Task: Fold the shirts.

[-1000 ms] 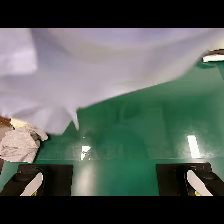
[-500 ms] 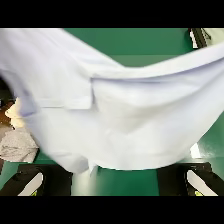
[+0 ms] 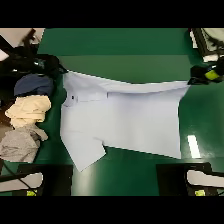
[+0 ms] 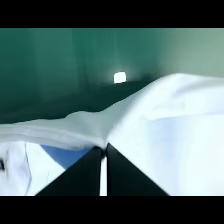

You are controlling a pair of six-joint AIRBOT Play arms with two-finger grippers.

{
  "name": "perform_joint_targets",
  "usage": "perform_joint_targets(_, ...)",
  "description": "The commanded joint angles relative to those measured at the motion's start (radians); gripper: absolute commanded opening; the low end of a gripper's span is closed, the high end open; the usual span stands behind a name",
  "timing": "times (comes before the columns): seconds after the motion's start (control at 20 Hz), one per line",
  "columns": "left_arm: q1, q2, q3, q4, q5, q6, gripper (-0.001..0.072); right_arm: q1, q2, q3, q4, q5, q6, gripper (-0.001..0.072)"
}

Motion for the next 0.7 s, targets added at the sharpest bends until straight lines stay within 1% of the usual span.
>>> perform_joint_targets(0.0, 0.0, -0.131, 0.008, -0.115, 0.193, 0.058, 0.0023, 0.003, -0.104, -0.027, 0.008, -0.198, 0.016, 0.0012)
perform_joint_targets(0.05, 0.0, -0.145, 0.024, -0.116, 0.225, 0.078, 0.0023, 0.003, -0.11, -0.027, 0.008, -0.245, 0.019, 0.0012)
perform_joint_targets(0.15, 0.001, -0.167, 0.058, -0.113, 0.269, 0.084, 0.0023, 0.003, -0.109, -0.026, 0.006, -0.335, 0.025, 0.0012)
perform_joint_targets(0.25, 0.0, -0.171, 0.085, -0.096, 0.279, 0.117, 0.0023, 0.003, -0.101, -0.027, 0.006, -0.381, 0.037, 0.0011)
perform_joint_targets(0.3, 0.001, -0.171, 0.096, -0.072, 0.268, 0.117, 0.0023, 0.003, -0.101, -0.026, 0.006, -0.379, 0.037, 0.0012)
perform_joint_targets(0.4, 0.001, -0.171, 0.111, 0.018, 0.2, 0.116, 0.0022, 0.004, -0.101, -0.027, 0.005, -0.311, 0.036, 0.0012)
perform_joint_targets(0.55, 0.001, -0.17, 0.114, 0.212, -0.003, 0.114, 0.0023, 0.024, -0.101, -0.031, -0.003, -0.167, 0.023, 0.0012)
perform_joint_targets(0.65, 0.001, -0.17, 0.114, 0.33, -0.141, 0.097, 0.0022, 0.045, -0.101, -0.058, -0.003, -0.096, 0.017, 0.0012)
